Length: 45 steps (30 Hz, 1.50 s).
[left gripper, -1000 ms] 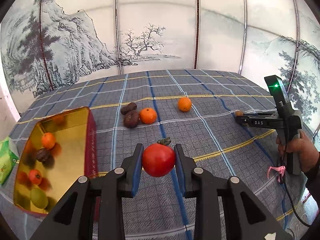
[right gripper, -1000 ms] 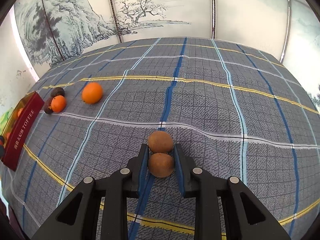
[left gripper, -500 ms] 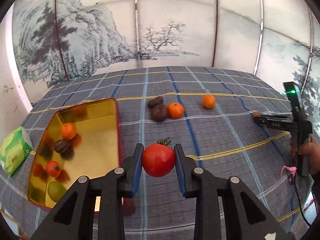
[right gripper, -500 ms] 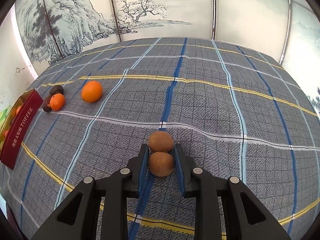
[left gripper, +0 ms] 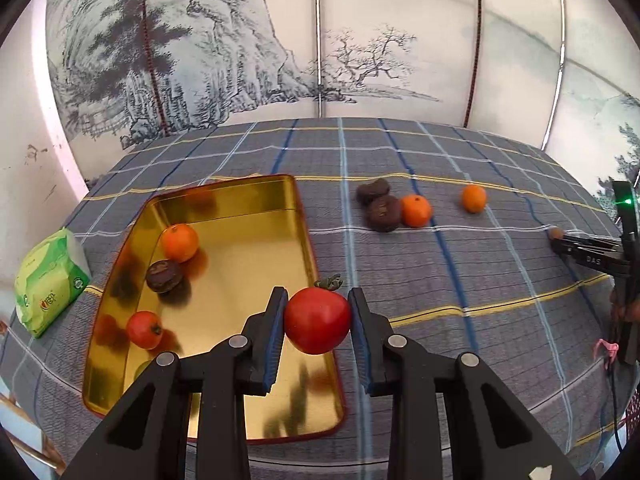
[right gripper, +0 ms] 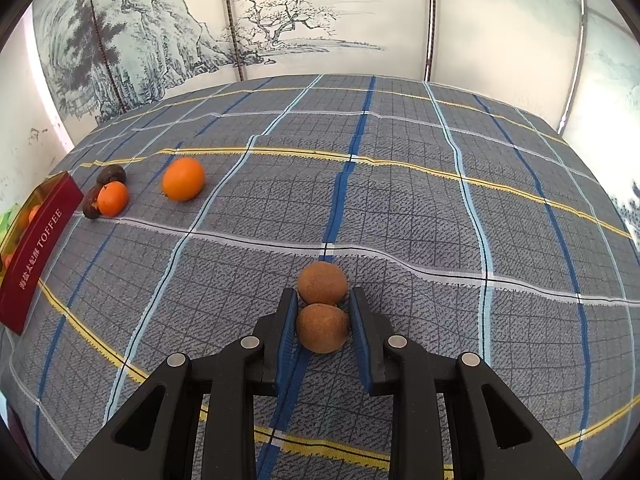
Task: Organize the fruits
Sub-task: 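Carry the red tomato into the tin and open the left gripper while the right holds the balls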
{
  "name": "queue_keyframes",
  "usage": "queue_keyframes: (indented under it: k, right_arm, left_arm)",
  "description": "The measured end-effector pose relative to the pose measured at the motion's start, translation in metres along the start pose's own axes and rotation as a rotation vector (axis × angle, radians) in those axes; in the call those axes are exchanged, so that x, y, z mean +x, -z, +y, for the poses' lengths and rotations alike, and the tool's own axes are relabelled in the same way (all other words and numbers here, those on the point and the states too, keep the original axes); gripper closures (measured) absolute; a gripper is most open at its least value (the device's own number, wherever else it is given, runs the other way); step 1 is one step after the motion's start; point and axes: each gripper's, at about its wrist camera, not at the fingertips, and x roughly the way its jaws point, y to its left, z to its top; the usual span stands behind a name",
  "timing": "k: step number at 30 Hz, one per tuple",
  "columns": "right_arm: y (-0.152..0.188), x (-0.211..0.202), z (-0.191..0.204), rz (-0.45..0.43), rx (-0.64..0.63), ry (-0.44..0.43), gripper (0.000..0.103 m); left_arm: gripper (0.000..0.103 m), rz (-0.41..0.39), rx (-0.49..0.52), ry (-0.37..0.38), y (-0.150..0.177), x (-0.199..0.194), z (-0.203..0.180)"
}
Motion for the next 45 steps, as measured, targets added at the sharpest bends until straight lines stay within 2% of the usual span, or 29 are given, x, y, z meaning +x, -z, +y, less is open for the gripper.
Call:
queue_keyframes:
  k: [17,37,45]
  right_arm:
    - [0.000,0.001,0.002,0.002,-0.011,0.010,0.075]
    - [-0.001,0.001,0.003,0.002,-0.014,0.012,0.074]
    - [-0.001,0.001,0.004,0.002,-0.013,0.013,0.073]
  left_arm:
    - [0.076,0.053,0.011,-0.079,-0.012,0.022,0.032]
    - [0.076,0.111,-0.027,-0.078,-0.009,0.040,0.045]
    - [0.075,0.104,-0.030,-0.087,-0.010,0.040,0.046]
